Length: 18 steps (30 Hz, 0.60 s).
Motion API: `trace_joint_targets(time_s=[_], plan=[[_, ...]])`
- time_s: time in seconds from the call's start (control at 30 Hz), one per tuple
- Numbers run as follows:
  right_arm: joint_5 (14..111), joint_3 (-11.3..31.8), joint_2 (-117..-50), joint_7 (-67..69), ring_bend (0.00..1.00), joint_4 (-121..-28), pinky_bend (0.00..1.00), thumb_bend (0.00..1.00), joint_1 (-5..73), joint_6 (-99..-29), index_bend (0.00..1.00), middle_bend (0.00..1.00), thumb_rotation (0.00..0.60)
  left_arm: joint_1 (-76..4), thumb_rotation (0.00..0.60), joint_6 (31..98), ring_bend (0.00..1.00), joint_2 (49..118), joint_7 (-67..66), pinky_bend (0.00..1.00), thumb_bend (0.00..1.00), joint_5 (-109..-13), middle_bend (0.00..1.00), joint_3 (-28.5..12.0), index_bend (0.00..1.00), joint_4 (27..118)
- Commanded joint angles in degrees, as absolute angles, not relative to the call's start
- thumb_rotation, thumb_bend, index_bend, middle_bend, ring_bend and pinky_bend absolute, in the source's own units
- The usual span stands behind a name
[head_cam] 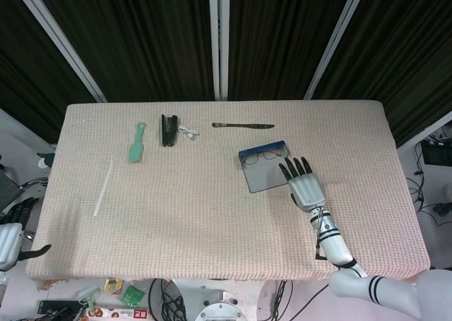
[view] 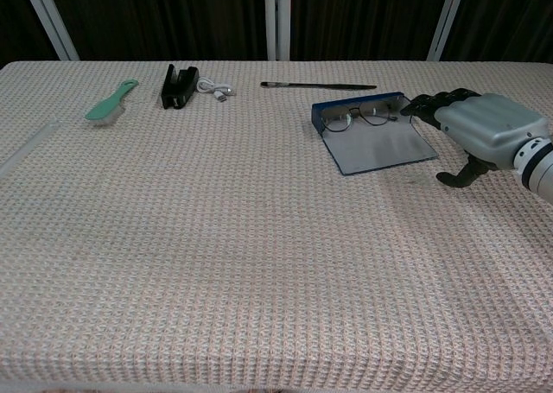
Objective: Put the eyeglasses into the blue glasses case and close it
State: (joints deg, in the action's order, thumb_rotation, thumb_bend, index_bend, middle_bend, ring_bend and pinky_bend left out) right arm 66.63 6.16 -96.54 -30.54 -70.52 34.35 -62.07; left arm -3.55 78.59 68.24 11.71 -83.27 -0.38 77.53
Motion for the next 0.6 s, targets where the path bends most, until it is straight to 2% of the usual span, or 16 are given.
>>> trace_joint_targets(time_s=[0.03, 0.37, 0.6], plan=[[67.3, 6.5, -97.9, -28.6, 0.0, -68.8, 0.0, 0.18, 33.9, -62.6, 0.05, 0.0, 0.6, -3.7, 0.6, 78.5, 0.08, 68.1, 11.3, 0.24, 0.0, -83.3, 0.06, -0.4, 0.08, 77.9], [69.5, 8.0, -103.0, -23.2, 0.0, -61.6, 0.0, 0.19, 35.0, -61.9, 0.05, 0.0, 0.6, -3.8, 0.6, 78.0, 0.08, 67.9, 10.6, 0.24, 0.0, -82.7, 0.06, -0.4, 0.08, 78.1], [70.5, 8.5, -104.4, -22.4, 0.0, -59.7, 0.0, 0.2, 35.5, -61.6, 0.06, 0.0, 0.6, -3.5, 0.6, 78.2, 0.08, 68.0, 11.1, 0.24, 0.0, -82.4, 0.06, -0.4, 0.08, 77.6]])
